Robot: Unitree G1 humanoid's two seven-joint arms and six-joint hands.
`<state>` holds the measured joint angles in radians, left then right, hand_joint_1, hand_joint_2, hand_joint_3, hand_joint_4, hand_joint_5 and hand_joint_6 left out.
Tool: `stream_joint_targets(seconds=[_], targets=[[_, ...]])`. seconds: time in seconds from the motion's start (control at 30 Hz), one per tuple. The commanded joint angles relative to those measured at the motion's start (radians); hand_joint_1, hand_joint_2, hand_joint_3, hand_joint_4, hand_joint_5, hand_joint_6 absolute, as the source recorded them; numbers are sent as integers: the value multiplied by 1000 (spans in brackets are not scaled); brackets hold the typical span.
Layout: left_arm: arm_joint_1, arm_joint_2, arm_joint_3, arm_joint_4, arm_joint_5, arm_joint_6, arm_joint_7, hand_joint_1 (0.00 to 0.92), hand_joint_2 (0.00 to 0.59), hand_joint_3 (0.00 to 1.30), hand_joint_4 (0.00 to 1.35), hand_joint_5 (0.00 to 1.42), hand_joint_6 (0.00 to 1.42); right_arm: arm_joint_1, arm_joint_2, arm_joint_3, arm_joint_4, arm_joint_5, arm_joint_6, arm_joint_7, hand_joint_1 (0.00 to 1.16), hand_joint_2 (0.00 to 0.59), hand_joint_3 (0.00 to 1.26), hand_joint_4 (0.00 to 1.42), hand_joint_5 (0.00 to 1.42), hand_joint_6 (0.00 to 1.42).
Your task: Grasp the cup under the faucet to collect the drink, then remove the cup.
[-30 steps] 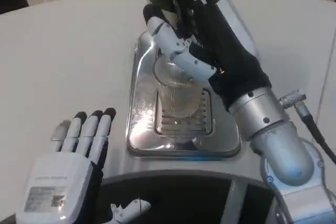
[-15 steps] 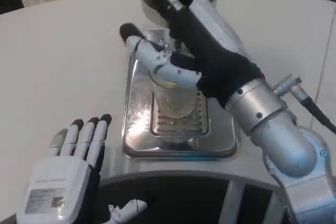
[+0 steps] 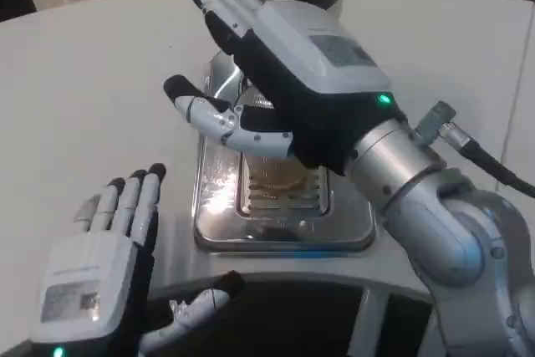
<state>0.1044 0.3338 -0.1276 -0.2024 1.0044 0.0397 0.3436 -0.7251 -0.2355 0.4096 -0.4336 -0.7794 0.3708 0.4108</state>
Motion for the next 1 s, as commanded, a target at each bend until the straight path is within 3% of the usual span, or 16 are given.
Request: stream_joint_targets(seconds=[0.03, 0.2, 0.47, 0.7, 1.0], targets=[[-59, -1, 20, 78, -90, -47, 46, 0, 105, 0, 0, 34, 91, -11, 3, 26, -20, 3, -44, 45, 205, 476, 0, 0, 0, 7], [-140, -11, 20, 154, -164, -73, 56, 0, 83, 0, 0, 29, 92, -7, -7, 29, -18, 2, -64, 55, 203, 475, 0, 0, 0, 12], [-255, -14, -33, 259, -175, -101, 89, 102, 51, 0, 0, 16, 90, -10, -13, 26, -5, -8, -78, 68, 257, 469, 0, 0, 0, 1], [-334, -34, -39, 358, -271, -186, 93, 306, 63, 0, 0, 16, 74, -9, -11, 12, -2, -2, -77, 76, 317, 453, 0, 0, 0, 1], [-402, -38, -41, 461, -356, -249, 87, 331, 60, 0, 0, 22, 83, -7, -2, 6, 5, -1, -74, 78, 328, 455, 0, 0, 0, 1]])
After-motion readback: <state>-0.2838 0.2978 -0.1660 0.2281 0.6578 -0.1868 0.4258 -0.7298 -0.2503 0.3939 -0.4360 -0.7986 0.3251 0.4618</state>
